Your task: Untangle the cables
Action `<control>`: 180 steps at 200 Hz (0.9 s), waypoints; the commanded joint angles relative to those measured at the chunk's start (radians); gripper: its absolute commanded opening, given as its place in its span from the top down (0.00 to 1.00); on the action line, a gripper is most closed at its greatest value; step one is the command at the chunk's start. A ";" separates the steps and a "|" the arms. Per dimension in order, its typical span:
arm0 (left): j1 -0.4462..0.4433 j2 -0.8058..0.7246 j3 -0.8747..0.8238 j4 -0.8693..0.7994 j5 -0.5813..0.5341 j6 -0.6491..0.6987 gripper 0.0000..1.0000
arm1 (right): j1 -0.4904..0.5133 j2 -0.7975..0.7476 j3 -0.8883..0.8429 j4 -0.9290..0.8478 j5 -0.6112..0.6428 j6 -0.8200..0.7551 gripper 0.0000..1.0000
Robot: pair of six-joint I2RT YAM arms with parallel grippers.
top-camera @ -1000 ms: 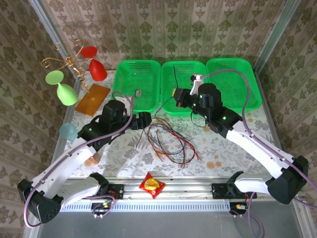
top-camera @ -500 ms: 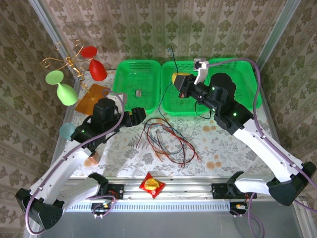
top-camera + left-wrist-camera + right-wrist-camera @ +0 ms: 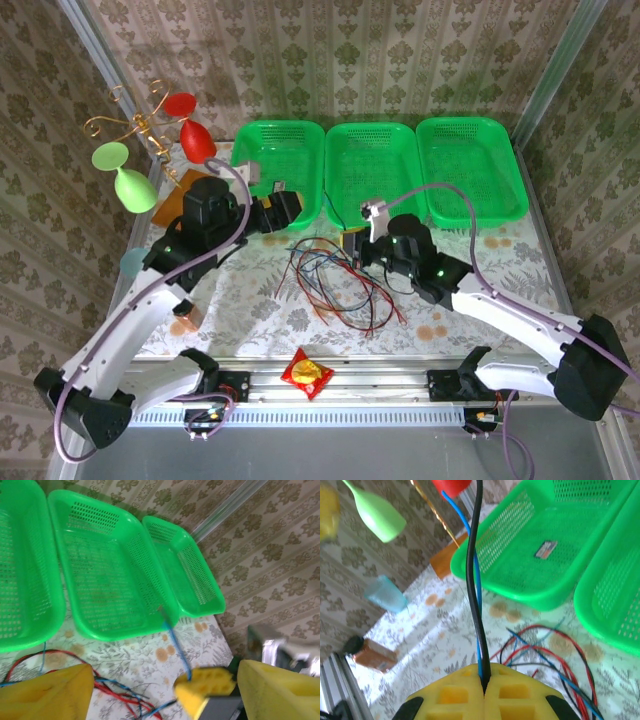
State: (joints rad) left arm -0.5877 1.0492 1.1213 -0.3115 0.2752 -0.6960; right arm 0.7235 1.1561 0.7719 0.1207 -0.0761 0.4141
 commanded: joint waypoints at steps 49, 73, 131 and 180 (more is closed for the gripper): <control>-0.018 0.084 -0.029 0.144 0.073 -0.095 0.29 | 0.047 -0.026 -0.043 0.132 0.083 -0.028 1.00; -0.026 0.092 -0.068 0.193 0.078 -0.127 0.35 | 0.059 -0.004 -0.037 0.151 0.076 -0.028 1.00; -0.026 0.124 -0.129 0.322 0.099 -0.193 0.48 | 0.081 0.033 -0.020 0.172 0.072 -0.021 1.00; -0.024 0.133 -0.151 0.361 0.090 -0.215 0.77 | 0.086 0.034 -0.024 0.171 0.075 -0.023 1.00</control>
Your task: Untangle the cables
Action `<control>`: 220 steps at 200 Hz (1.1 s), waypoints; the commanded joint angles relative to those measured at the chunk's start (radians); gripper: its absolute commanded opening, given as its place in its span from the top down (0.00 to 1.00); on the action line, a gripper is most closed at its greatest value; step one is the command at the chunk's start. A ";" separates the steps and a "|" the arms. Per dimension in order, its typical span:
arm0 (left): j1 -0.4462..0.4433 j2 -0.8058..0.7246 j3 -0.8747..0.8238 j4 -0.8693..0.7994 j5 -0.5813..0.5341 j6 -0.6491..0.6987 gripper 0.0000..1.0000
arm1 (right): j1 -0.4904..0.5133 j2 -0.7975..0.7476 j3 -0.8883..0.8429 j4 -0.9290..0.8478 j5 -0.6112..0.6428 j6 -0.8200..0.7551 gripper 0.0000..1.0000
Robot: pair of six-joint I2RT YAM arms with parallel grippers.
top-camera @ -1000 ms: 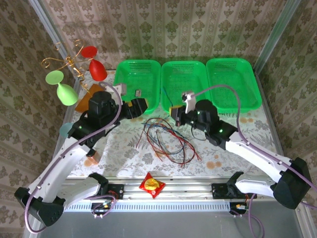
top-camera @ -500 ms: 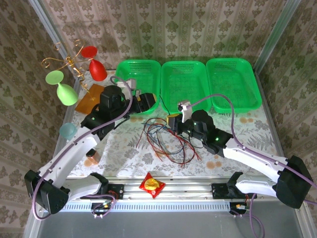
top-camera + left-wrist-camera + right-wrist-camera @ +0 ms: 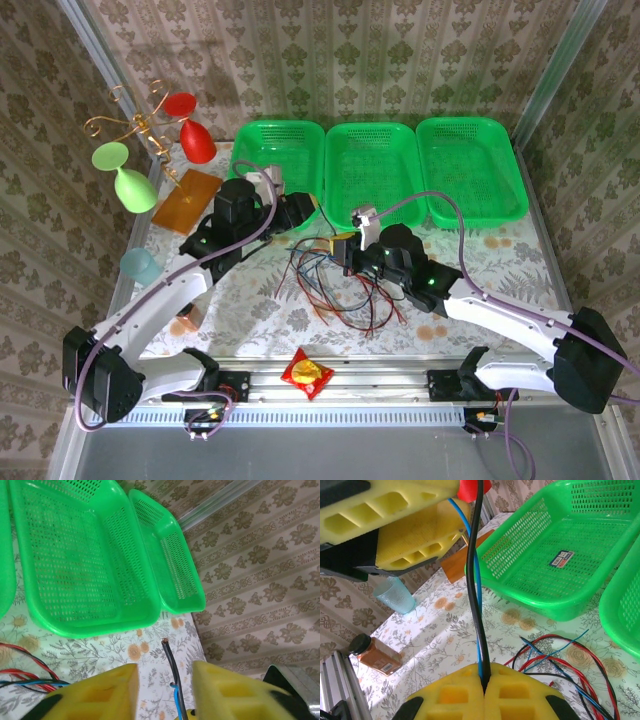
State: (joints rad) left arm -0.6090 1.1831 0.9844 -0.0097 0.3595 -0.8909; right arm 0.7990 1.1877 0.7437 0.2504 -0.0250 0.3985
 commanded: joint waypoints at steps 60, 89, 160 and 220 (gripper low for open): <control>-0.001 -0.002 -0.039 0.096 0.007 -0.046 1.00 | 0.010 -0.001 0.005 0.029 0.019 -0.011 0.88; 0.000 -0.008 -0.032 0.085 0.007 -0.039 1.00 | 0.010 -0.009 0.021 -0.020 0.004 -0.030 0.49; 0.005 -0.007 -0.021 0.058 0.037 -0.034 1.00 | -0.152 -0.020 0.069 -0.073 -0.222 0.168 0.37; 0.005 0.000 0.013 -0.011 0.086 0.033 1.00 | -0.264 0.179 0.305 -0.309 -0.483 0.406 0.35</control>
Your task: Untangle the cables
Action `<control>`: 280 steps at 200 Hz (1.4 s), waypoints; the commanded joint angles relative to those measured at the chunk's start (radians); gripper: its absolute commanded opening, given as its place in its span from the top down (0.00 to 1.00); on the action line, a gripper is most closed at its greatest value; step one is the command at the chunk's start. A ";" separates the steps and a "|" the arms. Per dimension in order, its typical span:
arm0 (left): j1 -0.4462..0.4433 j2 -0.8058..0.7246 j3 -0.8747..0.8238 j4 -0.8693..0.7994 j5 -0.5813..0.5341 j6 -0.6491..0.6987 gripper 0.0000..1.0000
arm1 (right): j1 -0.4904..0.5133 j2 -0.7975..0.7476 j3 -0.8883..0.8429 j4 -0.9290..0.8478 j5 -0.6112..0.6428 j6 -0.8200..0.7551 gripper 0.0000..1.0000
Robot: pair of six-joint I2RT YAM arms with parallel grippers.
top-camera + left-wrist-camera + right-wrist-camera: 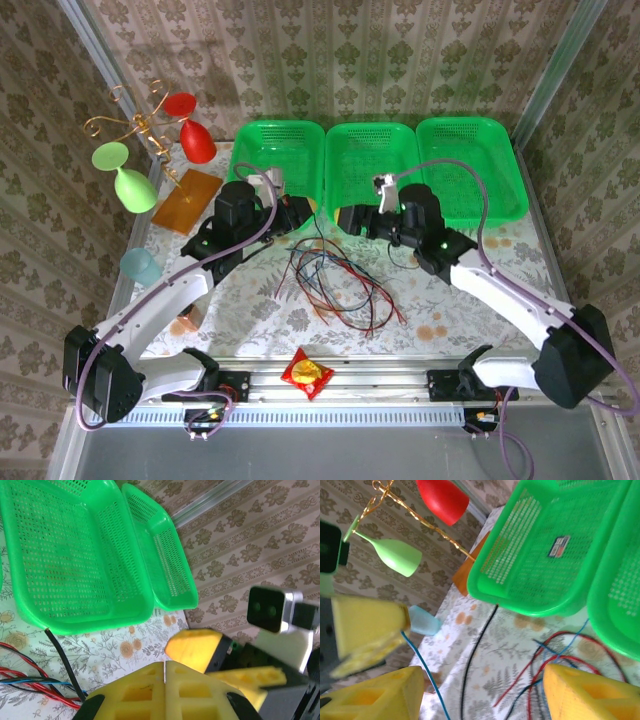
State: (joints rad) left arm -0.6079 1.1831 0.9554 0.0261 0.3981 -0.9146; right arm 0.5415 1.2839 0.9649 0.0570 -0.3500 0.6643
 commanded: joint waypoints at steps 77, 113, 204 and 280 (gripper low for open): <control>0.005 0.001 0.070 -0.104 0.082 0.096 1.00 | 0.012 0.311 0.158 0.034 -0.314 0.342 0.42; 0.005 0.006 0.071 -0.104 0.091 0.102 1.00 | 0.017 0.343 0.138 0.126 -0.365 0.393 0.42; 0.010 0.007 0.078 -0.102 0.145 0.105 1.00 | 0.015 0.449 0.126 0.350 -0.475 0.556 0.39; 0.029 -0.002 0.085 -0.110 0.166 0.106 1.00 | 0.024 0.454 0.100 0.387 -0.481 0.578 0.74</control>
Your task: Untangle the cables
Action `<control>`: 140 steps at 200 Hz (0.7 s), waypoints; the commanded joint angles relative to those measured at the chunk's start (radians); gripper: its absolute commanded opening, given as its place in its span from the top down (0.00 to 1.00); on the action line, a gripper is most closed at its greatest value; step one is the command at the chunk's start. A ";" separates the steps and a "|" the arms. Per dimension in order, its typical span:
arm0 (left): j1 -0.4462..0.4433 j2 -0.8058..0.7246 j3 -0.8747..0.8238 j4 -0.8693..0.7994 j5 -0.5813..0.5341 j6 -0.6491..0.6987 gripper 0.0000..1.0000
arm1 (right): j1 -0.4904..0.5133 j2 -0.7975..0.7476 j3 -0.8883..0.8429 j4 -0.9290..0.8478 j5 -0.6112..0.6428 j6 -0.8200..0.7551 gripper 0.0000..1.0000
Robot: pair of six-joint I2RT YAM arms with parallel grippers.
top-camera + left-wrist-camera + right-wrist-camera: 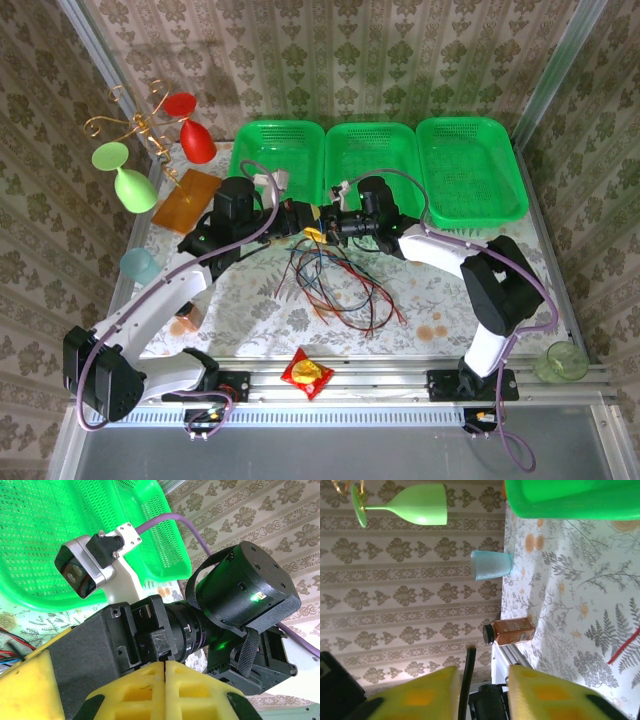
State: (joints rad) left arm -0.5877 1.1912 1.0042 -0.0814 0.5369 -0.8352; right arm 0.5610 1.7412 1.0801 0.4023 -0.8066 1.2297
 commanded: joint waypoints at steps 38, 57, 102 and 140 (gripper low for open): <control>0.021 -0.026 0.045 -0.045 0.023 0.045 1.00 | 0.002 -0.041 -0.036 0.020 0.023 -0.016 0.99; 0.026 -0.042 0.056 -0.073 0.018 0.056 1.00 | -0.007 -0.071 -0.042 0.014 0.051 -0.022 1.00; 0.034 -0.054 0.126 -0.184 -0.008 0.103 1.00 | -0.023 -0.195 -0.051 -0.061 0.167 -0.081 1.00; 0.036 -0.092 0.157 -0.250 -0.060 0.131 1.00 | -0.031 -0.287 0.005 -0.203 0.253 -0.163 1.00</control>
State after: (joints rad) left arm -0.5610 1.1423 1.1206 -0.2611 0.5167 -0.7540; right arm 0.5373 1.5166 1.0409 0.3183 -0.6472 1.1484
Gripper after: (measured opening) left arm 0.044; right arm 0.067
